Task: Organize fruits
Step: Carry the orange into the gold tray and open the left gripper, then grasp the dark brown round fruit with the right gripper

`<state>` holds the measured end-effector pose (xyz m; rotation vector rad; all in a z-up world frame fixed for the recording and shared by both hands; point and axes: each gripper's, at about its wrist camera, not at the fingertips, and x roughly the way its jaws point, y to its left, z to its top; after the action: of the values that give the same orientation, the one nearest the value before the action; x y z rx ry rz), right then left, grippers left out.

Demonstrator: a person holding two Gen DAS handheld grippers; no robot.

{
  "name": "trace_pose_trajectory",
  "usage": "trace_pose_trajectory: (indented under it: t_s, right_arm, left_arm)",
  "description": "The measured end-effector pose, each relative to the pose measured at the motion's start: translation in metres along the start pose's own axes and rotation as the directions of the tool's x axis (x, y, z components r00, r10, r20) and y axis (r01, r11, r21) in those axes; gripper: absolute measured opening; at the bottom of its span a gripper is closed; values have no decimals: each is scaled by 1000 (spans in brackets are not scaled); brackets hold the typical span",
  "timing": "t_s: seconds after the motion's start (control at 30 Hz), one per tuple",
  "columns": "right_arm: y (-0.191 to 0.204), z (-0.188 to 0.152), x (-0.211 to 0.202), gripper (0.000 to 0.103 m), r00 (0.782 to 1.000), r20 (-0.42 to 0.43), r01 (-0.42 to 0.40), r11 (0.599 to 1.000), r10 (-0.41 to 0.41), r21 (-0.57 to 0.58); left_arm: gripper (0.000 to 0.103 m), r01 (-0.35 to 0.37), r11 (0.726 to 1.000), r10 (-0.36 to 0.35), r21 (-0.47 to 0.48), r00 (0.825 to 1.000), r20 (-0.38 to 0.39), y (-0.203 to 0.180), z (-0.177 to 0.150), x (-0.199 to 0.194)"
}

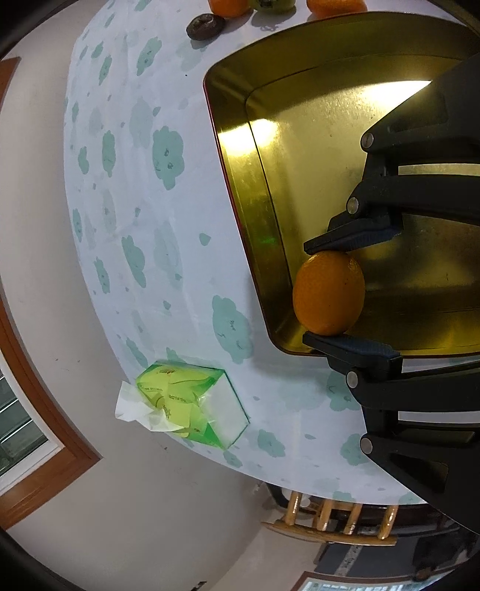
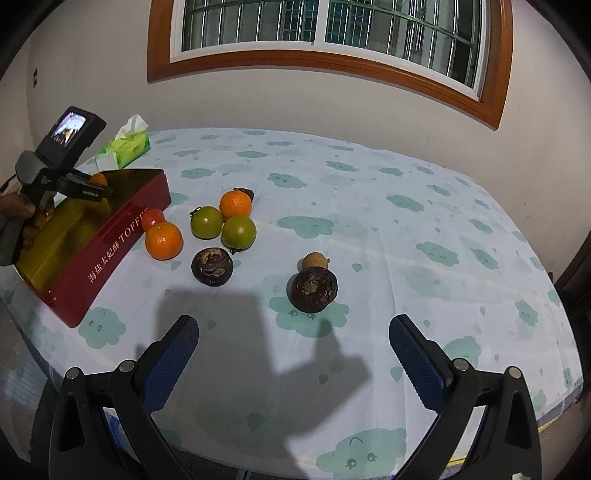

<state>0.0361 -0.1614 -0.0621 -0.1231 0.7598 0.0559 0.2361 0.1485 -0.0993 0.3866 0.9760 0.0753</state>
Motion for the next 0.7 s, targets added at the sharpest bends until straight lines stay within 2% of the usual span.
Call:
trace_pose_trajectory:
  t_s: [0.2, 0.33, 0.47, 0.6, 0.7]
  right_arm:
    - [-20, 1, 4, 102, 1000, 10, -24, 999, 24, 47]
    - [-27, 6, 14, 89, 998, 4, -59, 997, 59, 51]
    - [-33, 12, 34, 83, 997, -20, -68, 996, 70, 59]
    - [-36, 13, 47, 81, 996, -35, -76, 995, 78, 65]
    - [-36, 13, 56, 69, 995, -52, -78, 995, 81, 60]
  left_arm:
    - [50, 7, 1000, -5, -27, 998, 63, 5, -1, -20]
    - [50, 14, 996, -5, -88, 995, 95, 13, -5, -42]
    - [50, 28, 986, -3, -163, 989, 147, 20, -18, -78]
    - [54, 86, 963, -36, -255, 980, 195, 23, -44, -116]
    - [58, 128, 937, -55, -327, 973, 222, 24, -63, -136]
